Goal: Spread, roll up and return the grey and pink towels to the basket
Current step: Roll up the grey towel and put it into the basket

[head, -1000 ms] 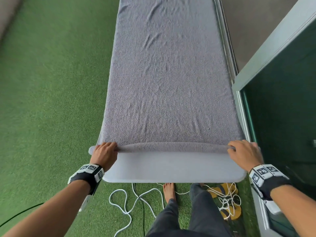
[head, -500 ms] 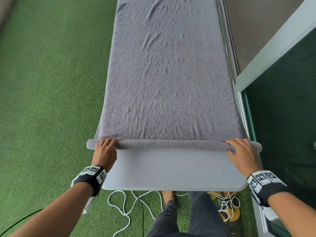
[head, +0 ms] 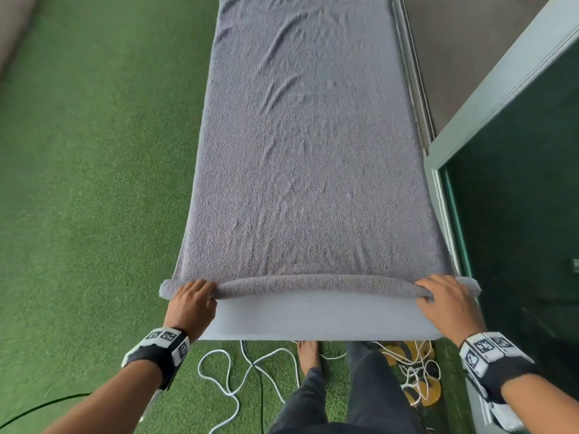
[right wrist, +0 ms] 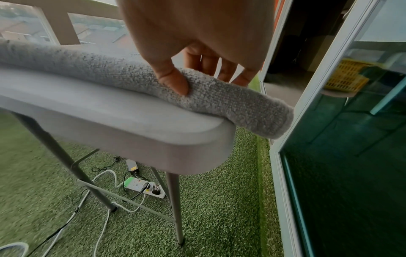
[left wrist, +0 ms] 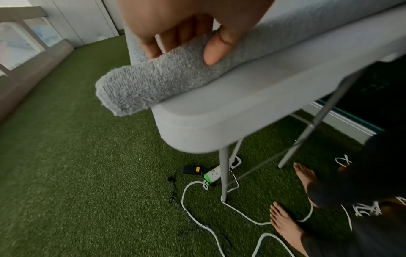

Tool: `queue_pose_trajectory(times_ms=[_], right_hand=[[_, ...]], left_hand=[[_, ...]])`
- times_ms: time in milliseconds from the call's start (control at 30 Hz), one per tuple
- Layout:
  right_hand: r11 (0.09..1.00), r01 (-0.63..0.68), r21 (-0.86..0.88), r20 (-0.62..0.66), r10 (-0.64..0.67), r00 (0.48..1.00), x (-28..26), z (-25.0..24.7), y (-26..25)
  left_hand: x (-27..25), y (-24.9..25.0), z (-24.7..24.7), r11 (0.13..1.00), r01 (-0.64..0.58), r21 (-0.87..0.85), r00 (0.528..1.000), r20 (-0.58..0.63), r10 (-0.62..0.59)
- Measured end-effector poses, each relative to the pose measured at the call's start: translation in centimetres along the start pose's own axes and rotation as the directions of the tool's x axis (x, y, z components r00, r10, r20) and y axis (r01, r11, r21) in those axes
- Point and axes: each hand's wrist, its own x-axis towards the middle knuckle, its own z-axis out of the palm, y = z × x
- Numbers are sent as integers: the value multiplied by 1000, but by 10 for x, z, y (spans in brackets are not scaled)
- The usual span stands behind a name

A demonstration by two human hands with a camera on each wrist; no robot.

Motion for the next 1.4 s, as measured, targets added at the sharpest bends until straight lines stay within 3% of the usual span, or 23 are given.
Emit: queue_pose_trajectory(times_ms=[200, 333, 400, 533, 633, 800, 900, 1033, 1400], right_hand=[[997, -8, -75, 108, 16, 994, -32, -10, -7], [1000, 10, -13, -46, -11, 999, -25, -9, -4], [999, 29, -22, -22, -29, 999, -24, -4, -5], [991, 25, -131, 39, -20, 999, -25, 5, -9], [997, 27, -73, 31, -25, 999, -17, 4, -6], [997, 68, -43, -43, -69, 997, 14, -11, -6], [992, 124, 13, -109, -122, 987, 24, -1, -1], [989, 146, -23, -7, -146, 989, 9, 23, 7], [997, 59, -58, -101, -64, 993, 18, 10, -14]], left_hand=[[-35, -3, 11, 1000, 9, -29, 999, 36, -8], [-26, -5, 7, 997, 75, 36, 994, -85, -72], [-22, -2, 11, 995, 56, 78, 993, -109, -47], [-22, 8, 21, 995, 46, 89, 999, -23, -44], [-17, 6, 19, 994, 45, 100, 999, 14, -47], [7, 4, 3, 998, -30, 51, 998, -52, 32], [24, 1, 4, 988, 56, 146, 998, -47, -49], [17, 7, 18, 991, 57, 117, 995, 78, -67], [20, 20, 3, 986, 142, 92, 989, 15, -144]])
